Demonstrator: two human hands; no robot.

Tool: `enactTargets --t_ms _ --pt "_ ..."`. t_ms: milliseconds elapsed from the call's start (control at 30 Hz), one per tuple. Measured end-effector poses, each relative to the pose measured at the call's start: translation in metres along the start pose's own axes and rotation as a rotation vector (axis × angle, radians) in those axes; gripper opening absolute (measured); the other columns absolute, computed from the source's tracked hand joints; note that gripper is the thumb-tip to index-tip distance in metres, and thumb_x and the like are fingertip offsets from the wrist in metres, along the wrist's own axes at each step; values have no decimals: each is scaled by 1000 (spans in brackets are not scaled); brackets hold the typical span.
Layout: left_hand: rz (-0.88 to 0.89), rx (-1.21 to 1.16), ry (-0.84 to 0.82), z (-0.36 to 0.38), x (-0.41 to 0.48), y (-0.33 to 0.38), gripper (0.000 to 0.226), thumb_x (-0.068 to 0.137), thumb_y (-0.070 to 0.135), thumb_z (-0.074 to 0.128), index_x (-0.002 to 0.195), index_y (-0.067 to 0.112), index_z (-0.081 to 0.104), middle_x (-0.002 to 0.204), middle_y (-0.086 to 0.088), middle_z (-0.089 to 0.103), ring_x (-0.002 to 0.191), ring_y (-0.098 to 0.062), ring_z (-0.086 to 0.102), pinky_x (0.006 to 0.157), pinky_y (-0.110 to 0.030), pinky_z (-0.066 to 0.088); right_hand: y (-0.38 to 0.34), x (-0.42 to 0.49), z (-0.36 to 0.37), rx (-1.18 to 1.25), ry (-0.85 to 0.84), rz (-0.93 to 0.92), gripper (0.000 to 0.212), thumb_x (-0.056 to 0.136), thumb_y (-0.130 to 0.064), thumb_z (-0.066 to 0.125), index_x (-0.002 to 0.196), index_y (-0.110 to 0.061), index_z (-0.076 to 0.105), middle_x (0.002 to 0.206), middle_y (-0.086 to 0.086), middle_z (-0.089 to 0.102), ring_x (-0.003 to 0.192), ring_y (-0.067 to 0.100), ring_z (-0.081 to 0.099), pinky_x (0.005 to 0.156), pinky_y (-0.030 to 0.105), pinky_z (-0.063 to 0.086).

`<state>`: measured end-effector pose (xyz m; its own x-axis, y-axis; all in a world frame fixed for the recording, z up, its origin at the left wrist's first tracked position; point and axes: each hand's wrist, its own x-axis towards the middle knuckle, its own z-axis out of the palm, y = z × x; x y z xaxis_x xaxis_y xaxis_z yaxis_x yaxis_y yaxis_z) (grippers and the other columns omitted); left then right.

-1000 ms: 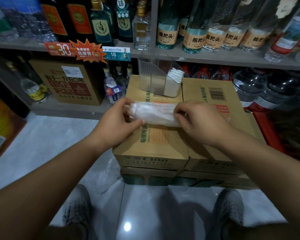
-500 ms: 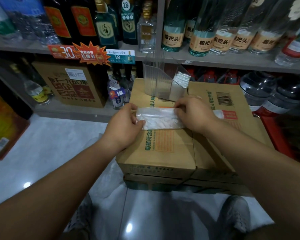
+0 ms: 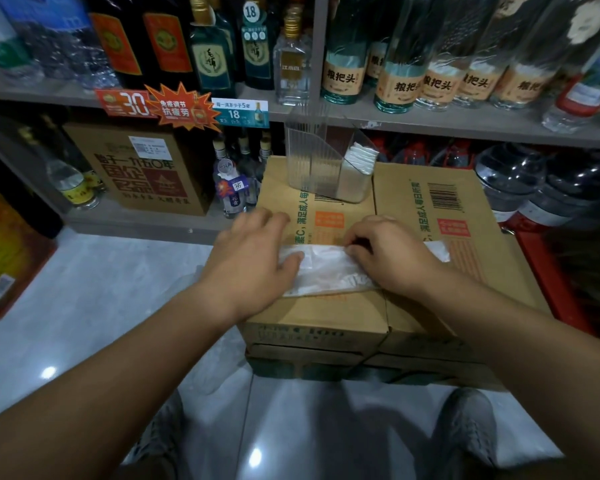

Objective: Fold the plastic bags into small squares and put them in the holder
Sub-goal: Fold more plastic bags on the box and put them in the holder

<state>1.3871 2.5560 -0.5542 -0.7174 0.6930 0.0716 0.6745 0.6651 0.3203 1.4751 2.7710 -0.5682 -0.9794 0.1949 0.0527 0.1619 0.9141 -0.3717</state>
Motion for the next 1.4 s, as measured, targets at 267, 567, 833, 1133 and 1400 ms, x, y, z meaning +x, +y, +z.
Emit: enactTargets --t_ms 267,567,833,1133,1400 --pt "127 96 -283 39 -14 5 72 105 55 17 162 18 -4 170 -2 -10 155 -12 -16 125 -41 -11 -40 -32 4 -88 81 -12 43 101 -27 44 142 -18 51 150 6 46 142 26 34 118 34 21" --pt "120 171 -330 43 -13 2 89 87 67 -7 161 18 -10 168 1 -20 152 -10 -24 124 -41 -17 -24 -76 27 -261 -297 -12 89 83 -64 -14 160 -19 -12 165 4 -26 149 19 -31 121 36 -19" --pt "99 167 -377 37 -10 4 73 105 57 18 161 22 -12 167 4 -24 151 -9 -25 124 -43 -14 -6 -87 11 -222 -199 -20 82 91 -66 9 160 -23 17 169 7 -5 155 24 -13 125 41 -6" --pt "91 -165 -189 35 -9 0 82 85 63 39 159 33 19 167 9 17 151 -7 7 122 -36 0 -1 -73 7 -171 -5 -247 27 91 -42 52 100 -24 70 105 -5 60 101 22 53 84 43 47" --pt "347 -99 -20 32 -16 1 48 81 71 51 108 36 67 105 17 54 106 -5 43 89 -29 29 8 -62 11 -142 15 -243 13 91 -30 58 94 -23 69 97 -5 61 92 21 55 81 41 49"
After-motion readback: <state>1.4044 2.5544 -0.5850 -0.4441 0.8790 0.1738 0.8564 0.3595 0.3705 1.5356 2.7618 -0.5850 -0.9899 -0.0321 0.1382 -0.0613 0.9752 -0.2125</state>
